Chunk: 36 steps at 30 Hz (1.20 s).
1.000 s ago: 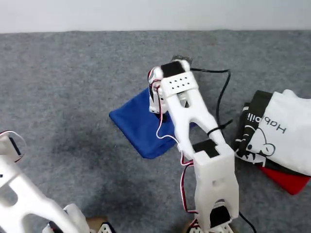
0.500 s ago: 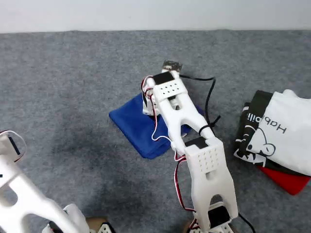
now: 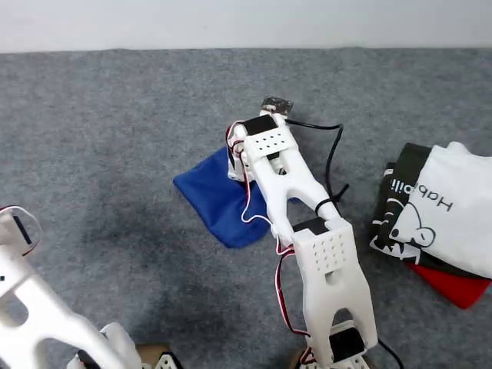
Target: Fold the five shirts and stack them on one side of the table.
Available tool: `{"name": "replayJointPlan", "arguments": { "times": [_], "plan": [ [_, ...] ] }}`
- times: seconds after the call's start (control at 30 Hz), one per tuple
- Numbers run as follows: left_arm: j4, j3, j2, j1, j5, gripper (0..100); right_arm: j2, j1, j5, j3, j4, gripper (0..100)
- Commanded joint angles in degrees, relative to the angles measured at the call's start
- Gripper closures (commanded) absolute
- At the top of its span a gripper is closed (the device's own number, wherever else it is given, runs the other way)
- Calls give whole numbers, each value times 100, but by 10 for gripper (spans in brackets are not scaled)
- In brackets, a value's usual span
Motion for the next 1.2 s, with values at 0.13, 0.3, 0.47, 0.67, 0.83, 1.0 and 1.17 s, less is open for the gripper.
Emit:
{"name": "replayJointPlan", "arguments": {
  "times": [0.13,0.3,0.47,0.67,0.83,1.0,1.17],
  "plan": [
    [-114,-22,-141,-9,18,995,154,110,299,62,110,990],
    [-114,-22,-149,0,18,995,-382,330,1116,62,541,991],
    [-114,-22,-149,0,18,995,-1349,576,2110,62,1077,991],
    [-176,-13,-114,97,26,995,-2281,1086,3587,62,1666,991],
    [-185,-13,-114,475,53,995,-2914,1525,4343,62,2009,991],
    [-185,-13,-114,668,62,995,-3802,2000,4976,97,2026,991],
    [-193,-13,-114,695,62,994,-4497,2607,5591,105,2035,991]
  ]
}}
